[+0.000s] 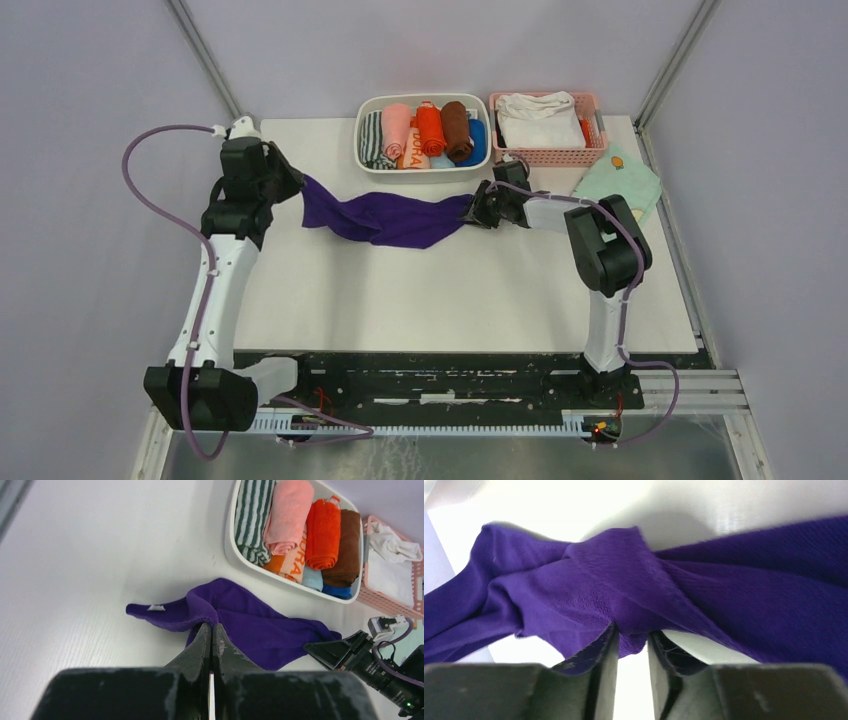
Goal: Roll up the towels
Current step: Pick up the towel at the center of the board.
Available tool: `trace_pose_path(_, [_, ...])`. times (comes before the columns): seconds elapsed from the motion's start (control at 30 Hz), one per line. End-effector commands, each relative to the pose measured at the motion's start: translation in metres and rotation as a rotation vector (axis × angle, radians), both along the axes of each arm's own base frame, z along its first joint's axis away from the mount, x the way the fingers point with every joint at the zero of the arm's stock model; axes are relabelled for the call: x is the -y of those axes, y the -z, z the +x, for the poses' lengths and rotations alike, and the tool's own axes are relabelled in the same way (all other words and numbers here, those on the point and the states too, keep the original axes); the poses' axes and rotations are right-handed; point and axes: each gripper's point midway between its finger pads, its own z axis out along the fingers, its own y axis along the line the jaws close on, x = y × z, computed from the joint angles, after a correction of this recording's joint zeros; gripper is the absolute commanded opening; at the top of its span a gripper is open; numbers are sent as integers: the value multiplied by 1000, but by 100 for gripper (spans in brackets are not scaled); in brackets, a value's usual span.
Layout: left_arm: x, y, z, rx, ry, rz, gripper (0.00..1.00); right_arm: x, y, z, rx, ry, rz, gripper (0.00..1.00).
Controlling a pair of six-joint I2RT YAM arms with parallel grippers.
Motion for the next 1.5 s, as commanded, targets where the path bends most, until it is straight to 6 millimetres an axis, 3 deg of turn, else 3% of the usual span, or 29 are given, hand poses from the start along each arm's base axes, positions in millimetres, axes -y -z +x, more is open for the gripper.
trace_pose_path(0.0, [-15, -61, 4, 138, -37, 98, 3, 28, 20, -3, -37, 44, -151, 23])
trace_pose_path(0.07, [-25, -74, 1, 153, -79, 134, 3, 43, 3, -7, -32, 37, -203, 5])
trace_pose_path(0.1, [-32, -82, -1, 160, -104, 155, 3, 53, -9, -9, -27, 33, -240, 1])
trace_pose_path(0.17, [-46, -99, -7, 171, -169, 209, 3, 78, -37, -19, -19, -6, -356, 0])
trace_pose_path(0.3, [-68, -124, -25, 181, -259, 289, 3, 127, -113, -39, 8, -63, -562, 0])
trace_pose_path(0.37, [-69, -120, -28, 164, -260, 304, 3, 142, -135, -45, 5, -84, -637, 5])
trace_pose_path(0.47, [-57, -97, -23, 137, -193, 271, 3, 146, -150, -43, 10, -107, -673, 27])
trace_pose_path(0.53, [-45, -73, -18, 100, -137, 237, 3, 139, -148, -36, 34, -109, -645, 38])
trace_pose_path(0.67, [-28, -22, -8, 32, -58, 177, 3, 120, -134, -32, 37, -133, -550, 45])
trace_pose_path(0.87, [-29, 34, 0, -51, -63, 178, 3, 115, -94, -53, -34, -157, -506, 51])
trace_pose_path(0.93, [-28, 40, 2, -66, -53, 182, 3, 120, -74, -60, -60, -141, -519, 52])
trace_pose_path(1.07, [-33, 46, 0, -80, -58, 211, 3, 129, -50, -50, -54, -66, -485, 54])
trace_pose_path(1.33, [-39, 56, -5, -104, -74, 240, 3, 107, -32, -39, -59, -56, -305, 53])
trace_pose_path(1.47, [-40, 57, -5, -107, -77, 245, 3, 110, -20, -38, -89, -38, -321, 52])
